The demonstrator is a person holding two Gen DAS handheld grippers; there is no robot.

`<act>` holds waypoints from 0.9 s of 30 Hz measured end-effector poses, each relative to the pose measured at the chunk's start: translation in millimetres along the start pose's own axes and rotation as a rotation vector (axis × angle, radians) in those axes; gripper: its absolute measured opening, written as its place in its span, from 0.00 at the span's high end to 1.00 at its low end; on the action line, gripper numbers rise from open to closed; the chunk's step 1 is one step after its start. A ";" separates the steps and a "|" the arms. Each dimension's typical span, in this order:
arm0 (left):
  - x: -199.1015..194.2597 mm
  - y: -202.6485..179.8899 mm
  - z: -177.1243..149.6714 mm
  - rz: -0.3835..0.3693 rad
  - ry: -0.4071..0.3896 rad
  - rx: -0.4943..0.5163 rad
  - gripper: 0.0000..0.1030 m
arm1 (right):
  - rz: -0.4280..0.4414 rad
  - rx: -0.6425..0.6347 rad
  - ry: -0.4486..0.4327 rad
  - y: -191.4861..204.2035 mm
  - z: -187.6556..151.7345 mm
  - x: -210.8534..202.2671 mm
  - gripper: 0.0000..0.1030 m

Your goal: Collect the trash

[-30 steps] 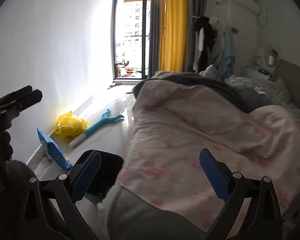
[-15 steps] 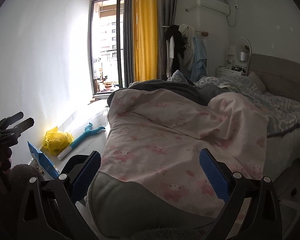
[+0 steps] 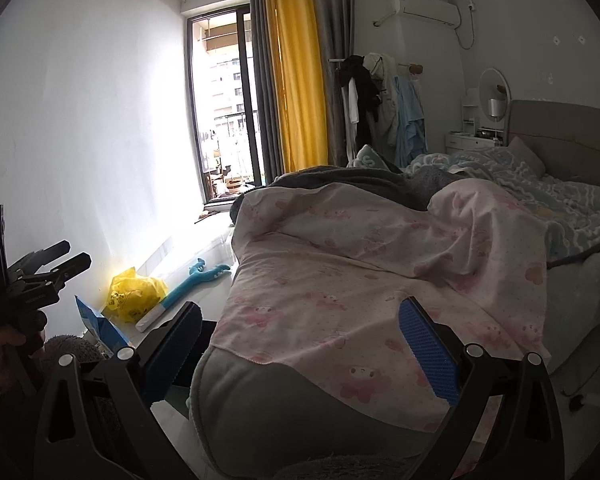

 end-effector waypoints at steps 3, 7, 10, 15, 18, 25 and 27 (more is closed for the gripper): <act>1.0 2.2 -0.2 0.004 0.007 -0.016 0.03 | 0.001 0.001 0.001 0.7 -0.2 -0.1 0.03; 1.8 2.2 -0.8 0.013 0.011 -0.020 0.03 | 0.002 0.001 0.000 0.9 0.1 -0.4 0.03; 2.9 0.4 -1.8 0.018 0.010 -0.008 0.03 | 0.004 0.002 -0.001 1.2 0.0 -0.5 0.03; 3.0 0.2 -2.3 0.018 0.009 -0.007 0.03 | 0.004 0.003 -0.002 1.9 -0.3 -0.9 0.03; 2.9 0.2 -2.2 0.019 0.010 -0.005 0.03 | 0.005 0.003 -0.001 1.5 -0.3 -0.7 0.03; 3.1 -0.1 -2.3 0.019 0.011 -0.006 0.03 | 0.005 0.004 -0.001 1.7 -0.3 -0.7 0.03; 2.9 0.0 -2.1 0.019 0.010 -0.005 0.03 | 0.006 0.005 -0.003 2.2 -0.2 -0.9 0.03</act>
Point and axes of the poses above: each gripper's, at about its wrist camera, not at the fingertips, and x roughly the way its jaws point, y to its left, z to its top, the point moved 1 cm from there along x, roughly the way its jaws point, and after that the axes turned 11 degrees about y, right-handed, at the moved point
